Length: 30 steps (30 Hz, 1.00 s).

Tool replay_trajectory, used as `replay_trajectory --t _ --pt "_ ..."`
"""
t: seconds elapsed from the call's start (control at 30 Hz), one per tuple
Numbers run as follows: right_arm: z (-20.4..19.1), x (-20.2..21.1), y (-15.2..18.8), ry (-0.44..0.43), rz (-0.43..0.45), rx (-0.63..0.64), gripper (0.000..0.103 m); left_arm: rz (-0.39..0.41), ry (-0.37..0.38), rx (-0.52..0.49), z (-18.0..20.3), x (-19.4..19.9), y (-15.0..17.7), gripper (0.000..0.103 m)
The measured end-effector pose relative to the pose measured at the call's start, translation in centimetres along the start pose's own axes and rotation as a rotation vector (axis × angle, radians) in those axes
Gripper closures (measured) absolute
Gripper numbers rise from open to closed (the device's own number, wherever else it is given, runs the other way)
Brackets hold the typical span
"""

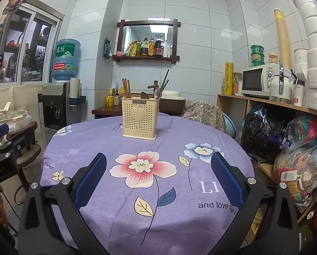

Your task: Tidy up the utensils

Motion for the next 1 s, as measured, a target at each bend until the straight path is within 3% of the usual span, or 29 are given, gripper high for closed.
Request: replay_trajectory --t 1.0 --pt "-0.15 0.13 0.03 -0.006 -0.006 -0.005 0.006 -0.006 0.007 -0.004 -0.09 -0.13 -0.03 0.005"
Point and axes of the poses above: each gripper's, at about its wrist camera, not at the fingertips, and x roughly against the way its jaws point, z to its right, y to its underside, the point moved 4 cm from there along -x, roughly the way its jaws point, and after that the axes turned 14 degrees about z, right-handed, at the moved point
